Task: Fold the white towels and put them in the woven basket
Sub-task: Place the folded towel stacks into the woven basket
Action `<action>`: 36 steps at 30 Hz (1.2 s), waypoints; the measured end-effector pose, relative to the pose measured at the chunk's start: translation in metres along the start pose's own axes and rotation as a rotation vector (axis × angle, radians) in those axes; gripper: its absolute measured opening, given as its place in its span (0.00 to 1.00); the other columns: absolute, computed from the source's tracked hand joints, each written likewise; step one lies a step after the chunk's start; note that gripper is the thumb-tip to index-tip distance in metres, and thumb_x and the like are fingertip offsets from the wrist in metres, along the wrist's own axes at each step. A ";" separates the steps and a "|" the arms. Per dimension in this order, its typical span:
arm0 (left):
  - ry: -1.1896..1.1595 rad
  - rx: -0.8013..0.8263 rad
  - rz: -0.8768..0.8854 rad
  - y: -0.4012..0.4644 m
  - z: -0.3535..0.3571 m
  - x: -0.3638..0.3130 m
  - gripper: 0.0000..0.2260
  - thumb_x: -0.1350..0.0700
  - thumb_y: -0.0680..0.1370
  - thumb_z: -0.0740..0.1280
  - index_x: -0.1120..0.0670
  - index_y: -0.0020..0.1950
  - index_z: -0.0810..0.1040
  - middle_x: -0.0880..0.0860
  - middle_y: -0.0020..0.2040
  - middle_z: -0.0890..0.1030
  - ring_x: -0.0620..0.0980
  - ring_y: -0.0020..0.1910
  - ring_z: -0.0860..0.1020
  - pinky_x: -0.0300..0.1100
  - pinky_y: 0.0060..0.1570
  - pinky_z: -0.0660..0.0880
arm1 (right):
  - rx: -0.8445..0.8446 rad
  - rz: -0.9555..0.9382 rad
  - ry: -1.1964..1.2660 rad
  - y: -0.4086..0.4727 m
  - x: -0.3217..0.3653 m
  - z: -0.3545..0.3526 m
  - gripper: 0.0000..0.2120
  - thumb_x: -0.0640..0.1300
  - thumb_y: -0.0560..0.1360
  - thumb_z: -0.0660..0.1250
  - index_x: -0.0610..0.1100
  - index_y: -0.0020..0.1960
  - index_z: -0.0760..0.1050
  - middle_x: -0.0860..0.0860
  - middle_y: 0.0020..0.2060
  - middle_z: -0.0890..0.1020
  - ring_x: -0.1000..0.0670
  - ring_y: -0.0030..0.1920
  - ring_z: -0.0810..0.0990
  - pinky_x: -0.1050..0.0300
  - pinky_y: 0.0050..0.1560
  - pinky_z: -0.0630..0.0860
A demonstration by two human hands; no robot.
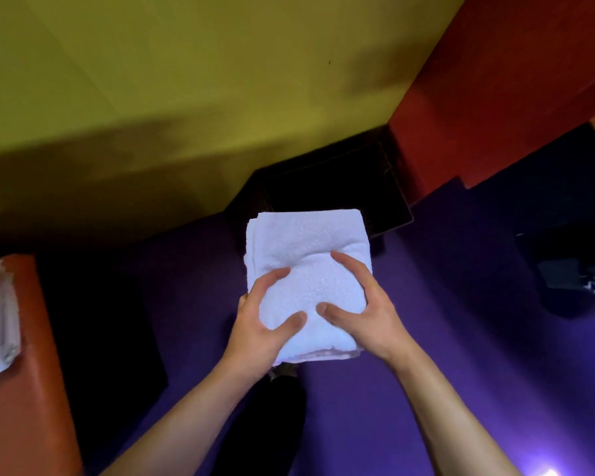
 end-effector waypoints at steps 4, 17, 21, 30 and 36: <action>0.002 -0.025 -0.014 0.059 0.033 0.004 0.32 0.38 0.65 0.73 0.32 0.68 0.70 0.47 0.66 0.75 0.47 0.66 0.73 0.53 0.63 0.75 | 0.013 -0.011 -0.004 0.061 -0.019 -0.030 0.35 0.49 0.70 0.79 0.73 0.68 0.67 0.61 0.68 0.73 0.62 0.68 0.69 0.63 0.62 0.71; 0.002 -0.100 -0.031 0.220 0.130 0.052 0.30 0.40 0.67 0.74 0.33 0.68 0.72 0.51 0.65 0.74 0.48 0.64 0.75 0.53 0.62 0.77 | 0.097 -0.086 -0.021 0.243 -0.107 -0.099 0.34 0.47 0.69 0.80 0.67 0.69 0.70 0.65 0.65 0.75 0.63 0.65 0.73 0.61 0.65 0.73; -0.025 -0.126 0.005 0.288 0.164 0.075 0.28 0.42 0.68 0.75 0.35 0.67 0.73 0.49 0.65 0.76 0.48 0.62 0.77 0.52 0.60 0.78 | 0.098 -0.127 -0.048 0.316 -0.142 -0.118 0.34 0.46 0.69 0.80 0.66 0.69 0.71 0.65 0.63 0.76 0.68 0.61 0.75 0.72 0.58 0.73; -0.118 -0.108 -0.011 0.406 0.230 0.167 0.26 0.54 0.73 0.78 0.38 0.67 0.73 0.49 0.63 0.76 0.49 0.58 0.79 0.42 0.49 0.82 | 0.133 -0.122 -0.142 0.444 -0.237 -0.131 0.35 0.46 0.69 0.80 0.68 0.69 0.70 0.66 0.62 0.74 0.72 0.55 0.73 0.78 0.50 0.72; -0.090 -0.124 -0.018 0.445 0.256 0.198 0.27 0.56 0.75 0.76 0.42 0.70 0.71 0.44 0.62 0.74 0.32 0.54 0.75 0.25 0.44 0.74 | 0.129 -0.115 -0.194 0.495 -0.274 -0.132 0.35 0.44 0.68 0.81 0.61 0.71 0.71 0.57 0.63 0.75 0.54 0.61 0.75 0.78 0.50 0.71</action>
Point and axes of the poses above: each hand's wrist, its own y-axis towards the middle knuckle, its own z-axis out of the palm, x = y × z, the point moved 2 cm from there along y, towards the middle knuckle
